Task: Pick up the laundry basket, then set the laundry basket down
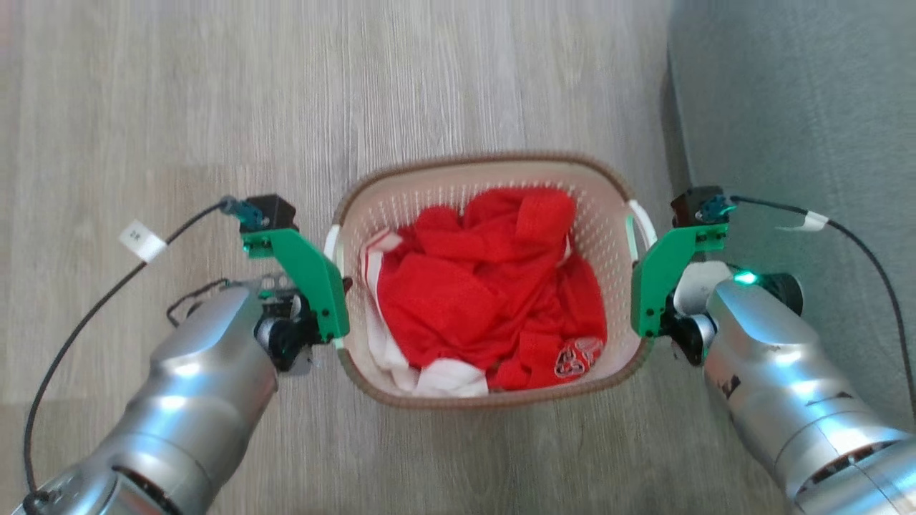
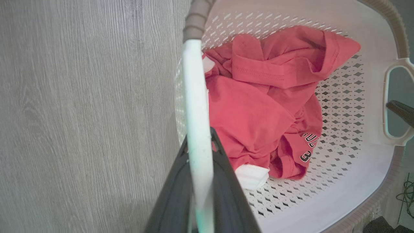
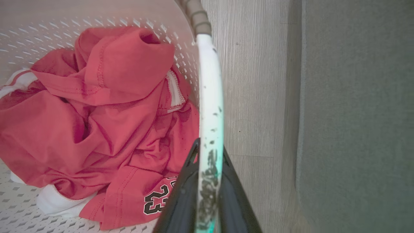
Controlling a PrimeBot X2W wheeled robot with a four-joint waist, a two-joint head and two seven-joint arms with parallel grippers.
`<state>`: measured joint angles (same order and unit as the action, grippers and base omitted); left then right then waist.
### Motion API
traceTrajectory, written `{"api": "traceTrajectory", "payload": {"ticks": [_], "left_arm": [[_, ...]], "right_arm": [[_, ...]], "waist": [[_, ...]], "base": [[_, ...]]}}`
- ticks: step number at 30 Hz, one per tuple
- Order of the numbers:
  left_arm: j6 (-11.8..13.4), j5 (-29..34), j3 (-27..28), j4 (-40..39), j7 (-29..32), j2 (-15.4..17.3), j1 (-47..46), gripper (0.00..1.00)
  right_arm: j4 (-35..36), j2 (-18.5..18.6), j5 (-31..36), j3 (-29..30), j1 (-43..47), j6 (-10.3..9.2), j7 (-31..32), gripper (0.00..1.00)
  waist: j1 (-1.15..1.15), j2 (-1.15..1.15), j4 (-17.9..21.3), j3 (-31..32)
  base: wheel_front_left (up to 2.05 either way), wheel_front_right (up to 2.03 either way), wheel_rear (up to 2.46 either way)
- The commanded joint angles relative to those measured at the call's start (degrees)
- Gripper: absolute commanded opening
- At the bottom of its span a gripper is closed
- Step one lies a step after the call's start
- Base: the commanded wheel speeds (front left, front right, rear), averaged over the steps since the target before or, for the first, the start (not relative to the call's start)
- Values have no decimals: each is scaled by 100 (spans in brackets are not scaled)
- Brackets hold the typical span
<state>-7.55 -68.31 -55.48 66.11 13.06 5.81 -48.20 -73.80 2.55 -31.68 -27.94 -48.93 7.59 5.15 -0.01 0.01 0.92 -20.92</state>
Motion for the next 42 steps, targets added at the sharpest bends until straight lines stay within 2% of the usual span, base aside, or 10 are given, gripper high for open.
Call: {"api": "traceTrajectory", "payload": {"ticks": [1,7,25,42], "left_arm": [[7,-53,86,17,2,330,-104,0],[7,-233,18,74,280,354,48,0],[7,-602,-83,368,806,282,494,0],[7,-726,-106,477,896,284,535,0]], "right_arm": [[14,32,-29,-57,88,-10,27,0],[-8,32,-46,-30,178,-10,418,0],[-15,32,-55,138,712,-10,1073,0],[-15,32,49,244,689,-10,1236,0]], "waist": [[1,-1,36,230],[1,-1,66,656],[1,-1,73,1868],[1,-1,43,2148]], "base": [[0,0,0],[0,0,0],[0,0,0],[0,0,0]]}}
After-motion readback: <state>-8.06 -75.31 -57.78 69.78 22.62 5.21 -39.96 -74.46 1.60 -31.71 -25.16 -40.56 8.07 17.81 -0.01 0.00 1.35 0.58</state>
